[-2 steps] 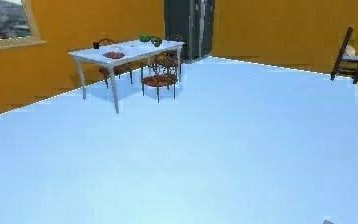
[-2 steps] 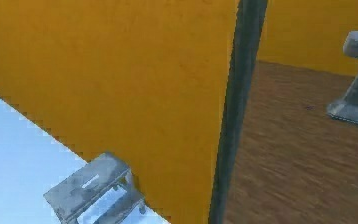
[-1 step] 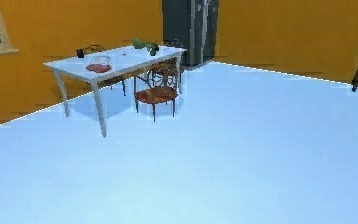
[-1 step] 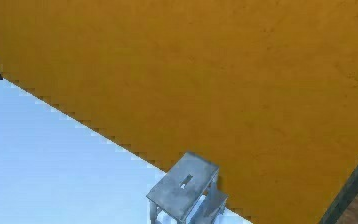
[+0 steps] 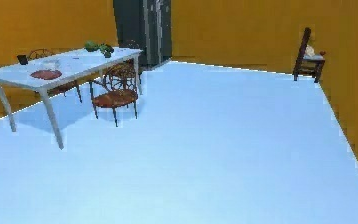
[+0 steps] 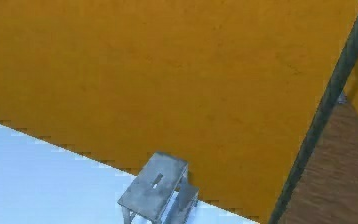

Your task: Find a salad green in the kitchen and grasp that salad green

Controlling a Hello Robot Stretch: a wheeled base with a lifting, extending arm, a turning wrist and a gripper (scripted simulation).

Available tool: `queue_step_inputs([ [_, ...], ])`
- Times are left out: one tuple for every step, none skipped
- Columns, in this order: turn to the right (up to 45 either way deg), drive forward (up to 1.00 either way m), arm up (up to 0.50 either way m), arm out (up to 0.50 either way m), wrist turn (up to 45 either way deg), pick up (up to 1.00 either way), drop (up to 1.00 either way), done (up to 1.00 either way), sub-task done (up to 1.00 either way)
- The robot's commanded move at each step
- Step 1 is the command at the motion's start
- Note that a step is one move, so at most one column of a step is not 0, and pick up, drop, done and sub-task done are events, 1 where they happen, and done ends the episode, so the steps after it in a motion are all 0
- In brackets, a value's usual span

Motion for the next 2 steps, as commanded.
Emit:
queue_step_inputs([
  [0.0,1.00,0.00,0.00,0.0,0.00,0.00,0.00,0.00],
  [0.0,1.00,0.00,0.00,0.0,0.00,0.00,0.00,0.00],
])
